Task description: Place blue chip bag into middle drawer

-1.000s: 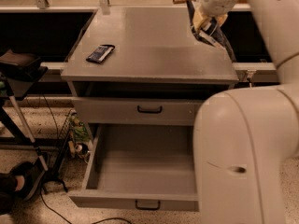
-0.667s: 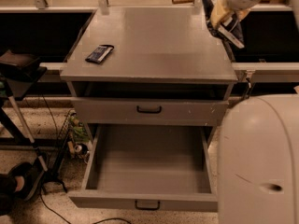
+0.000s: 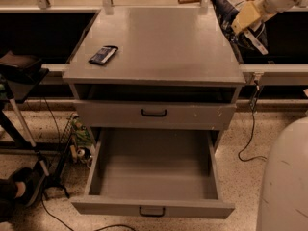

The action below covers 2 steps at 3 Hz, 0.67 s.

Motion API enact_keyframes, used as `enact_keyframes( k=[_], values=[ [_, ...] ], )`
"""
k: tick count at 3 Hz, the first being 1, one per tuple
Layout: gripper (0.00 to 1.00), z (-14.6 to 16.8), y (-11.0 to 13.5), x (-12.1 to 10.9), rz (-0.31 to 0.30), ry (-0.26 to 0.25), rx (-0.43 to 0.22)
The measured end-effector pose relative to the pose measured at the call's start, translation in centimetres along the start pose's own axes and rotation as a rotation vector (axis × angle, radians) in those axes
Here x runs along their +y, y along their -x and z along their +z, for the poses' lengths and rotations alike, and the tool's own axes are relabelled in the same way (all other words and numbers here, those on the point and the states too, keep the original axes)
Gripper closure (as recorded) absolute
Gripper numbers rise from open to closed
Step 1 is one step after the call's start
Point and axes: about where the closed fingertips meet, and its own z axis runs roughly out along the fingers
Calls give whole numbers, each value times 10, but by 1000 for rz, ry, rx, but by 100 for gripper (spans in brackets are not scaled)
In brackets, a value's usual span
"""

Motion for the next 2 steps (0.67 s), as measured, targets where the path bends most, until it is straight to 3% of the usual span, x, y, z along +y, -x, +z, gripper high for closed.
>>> enact_keyframes(
  k=[1, 2],
  values=[
    [100, 1, 1, -1, 3, -2, -3],
    [100, -8, 9, 17, -62, 43, -108]
  ],
)
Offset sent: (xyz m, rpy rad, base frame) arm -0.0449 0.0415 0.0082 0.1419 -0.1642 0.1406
